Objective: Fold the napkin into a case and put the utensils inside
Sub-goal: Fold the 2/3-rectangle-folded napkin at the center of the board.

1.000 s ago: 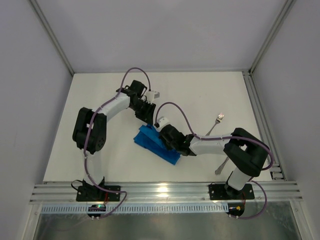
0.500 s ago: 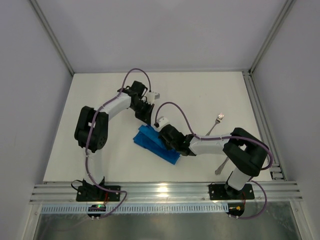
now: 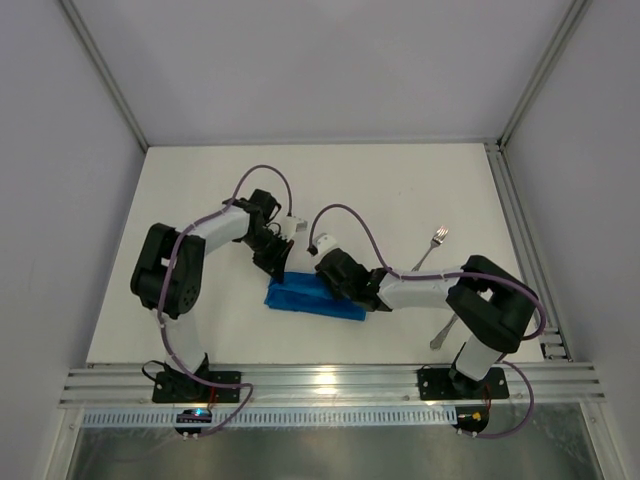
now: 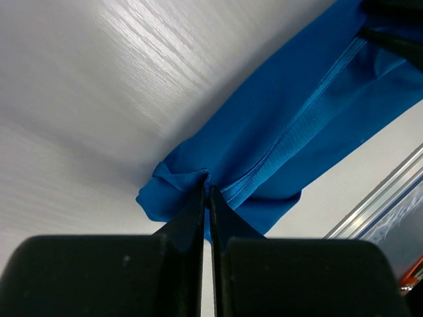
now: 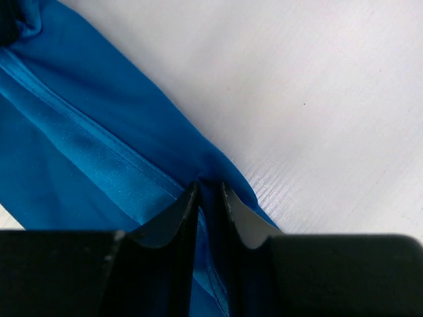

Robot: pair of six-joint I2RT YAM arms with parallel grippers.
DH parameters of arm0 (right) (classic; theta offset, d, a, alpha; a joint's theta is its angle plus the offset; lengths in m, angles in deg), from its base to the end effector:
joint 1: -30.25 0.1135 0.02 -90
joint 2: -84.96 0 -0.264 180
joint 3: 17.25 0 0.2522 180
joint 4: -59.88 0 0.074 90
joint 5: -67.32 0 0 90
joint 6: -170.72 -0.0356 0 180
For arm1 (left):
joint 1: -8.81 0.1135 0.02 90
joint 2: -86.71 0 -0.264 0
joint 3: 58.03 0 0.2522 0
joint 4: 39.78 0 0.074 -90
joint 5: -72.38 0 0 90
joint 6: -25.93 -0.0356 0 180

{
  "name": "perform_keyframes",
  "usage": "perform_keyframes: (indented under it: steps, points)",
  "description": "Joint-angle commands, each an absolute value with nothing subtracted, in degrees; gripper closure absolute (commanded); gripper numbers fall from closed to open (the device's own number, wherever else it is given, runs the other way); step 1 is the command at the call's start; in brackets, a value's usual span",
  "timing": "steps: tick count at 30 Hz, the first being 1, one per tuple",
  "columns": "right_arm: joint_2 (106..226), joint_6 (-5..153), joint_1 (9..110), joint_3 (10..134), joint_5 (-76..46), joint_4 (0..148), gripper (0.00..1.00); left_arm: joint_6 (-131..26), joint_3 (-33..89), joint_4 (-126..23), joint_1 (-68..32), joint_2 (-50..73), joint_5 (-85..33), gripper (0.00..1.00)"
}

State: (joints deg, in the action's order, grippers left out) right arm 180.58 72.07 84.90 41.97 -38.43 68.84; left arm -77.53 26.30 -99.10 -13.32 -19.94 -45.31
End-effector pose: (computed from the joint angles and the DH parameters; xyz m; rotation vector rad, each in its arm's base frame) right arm 0.1959 0.2594 0.1495 -0.7895 2.1989 0.2278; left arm 0.3127 -0.1450 0.1662 0.9504 2.7874 -0.7399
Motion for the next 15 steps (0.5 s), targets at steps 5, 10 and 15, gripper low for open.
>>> perform_keyframes:
  steps: [5,10,15]
  points:
    - [174.27,74.48,85.36,43.97,-38.33,73.11,0.69,-79.81,23.94,-98.01,-12.99,-18.95,-45.66,1.0]
    - [168.29,74.92,85.36,42.75,-32.79,75.92,0.69,-80.24,22.62,-98.01,-12.99,-15.52,-46.27,1.0]
    - [167.32,71.94,85.27,39.41,-30.5,74.97,0.77,-82.35,19.81,-98.01,-13.08,-12.44,-46.8,1.0]
